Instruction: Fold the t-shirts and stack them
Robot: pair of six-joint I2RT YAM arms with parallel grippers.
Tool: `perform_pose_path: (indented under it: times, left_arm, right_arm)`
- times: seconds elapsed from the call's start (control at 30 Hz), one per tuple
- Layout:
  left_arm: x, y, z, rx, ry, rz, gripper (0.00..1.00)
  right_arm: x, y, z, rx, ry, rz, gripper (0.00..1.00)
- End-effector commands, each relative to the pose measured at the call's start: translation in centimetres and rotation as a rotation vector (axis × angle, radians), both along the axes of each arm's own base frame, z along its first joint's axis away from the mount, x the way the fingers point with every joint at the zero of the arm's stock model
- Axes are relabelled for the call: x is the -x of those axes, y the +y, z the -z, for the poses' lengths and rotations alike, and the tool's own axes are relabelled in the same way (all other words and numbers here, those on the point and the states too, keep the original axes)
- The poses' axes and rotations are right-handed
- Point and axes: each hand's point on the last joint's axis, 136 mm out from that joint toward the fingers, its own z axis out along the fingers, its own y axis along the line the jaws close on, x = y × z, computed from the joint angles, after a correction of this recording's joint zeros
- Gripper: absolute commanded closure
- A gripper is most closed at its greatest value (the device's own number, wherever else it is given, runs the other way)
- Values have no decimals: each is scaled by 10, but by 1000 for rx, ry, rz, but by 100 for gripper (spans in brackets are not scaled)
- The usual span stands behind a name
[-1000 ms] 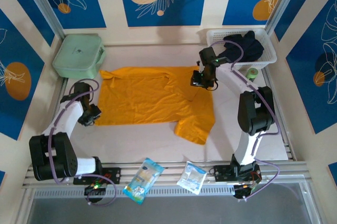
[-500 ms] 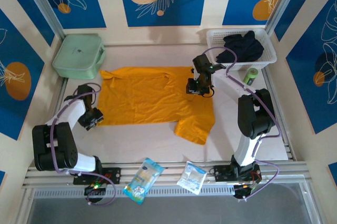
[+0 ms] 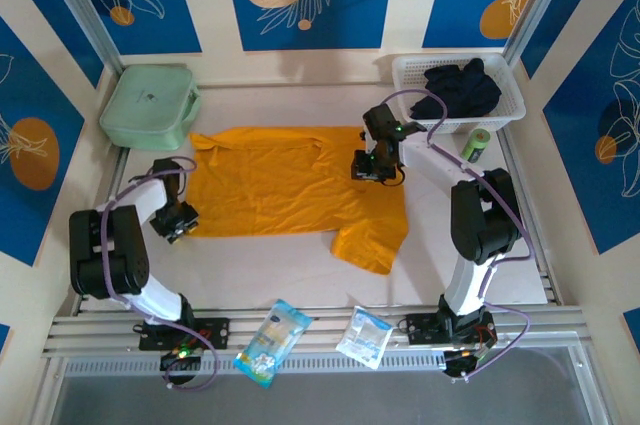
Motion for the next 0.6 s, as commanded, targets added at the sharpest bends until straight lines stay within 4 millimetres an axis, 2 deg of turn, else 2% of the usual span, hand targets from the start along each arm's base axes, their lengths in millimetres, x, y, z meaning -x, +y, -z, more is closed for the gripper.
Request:
perform_pose_path:
  times: [0.0, 0.1, 0.17, 0.2, 0.37, 0.47, 0.57]
  left_arm:
    - [-17, 6, 18, -3, 4, 20, 71]
    - [-26, -1, 25, 47, 1, 37, 85]
    - [-30, -5, 25, 63, -13, 47, 97]
    - [-31, -5, 23, 65, -19, 49, 100]
    - [-26, -8, 1, 52, -69, 70, 100]
    - [-18, -9, -15, 41, -109, 70, 100]
    - [-11, -13, -27, 52, -154, 70, 100]
  right_arm:
    - [18, 4, -13, -17, -12, -42, 72]
    - [31, 7, -23, -19, -55, -97, 72]
    - [40, 7, -36, -17, -121, -143, 72]
    - [45, 9, -44, -22, -158, -168, 72]
    - [73, 10, -94, -11, -448, -296, 70]
    - [94, 14, -132, -93, -607, -384, 68]
    - [111, 12, -148, -111, -695, -486, 65]
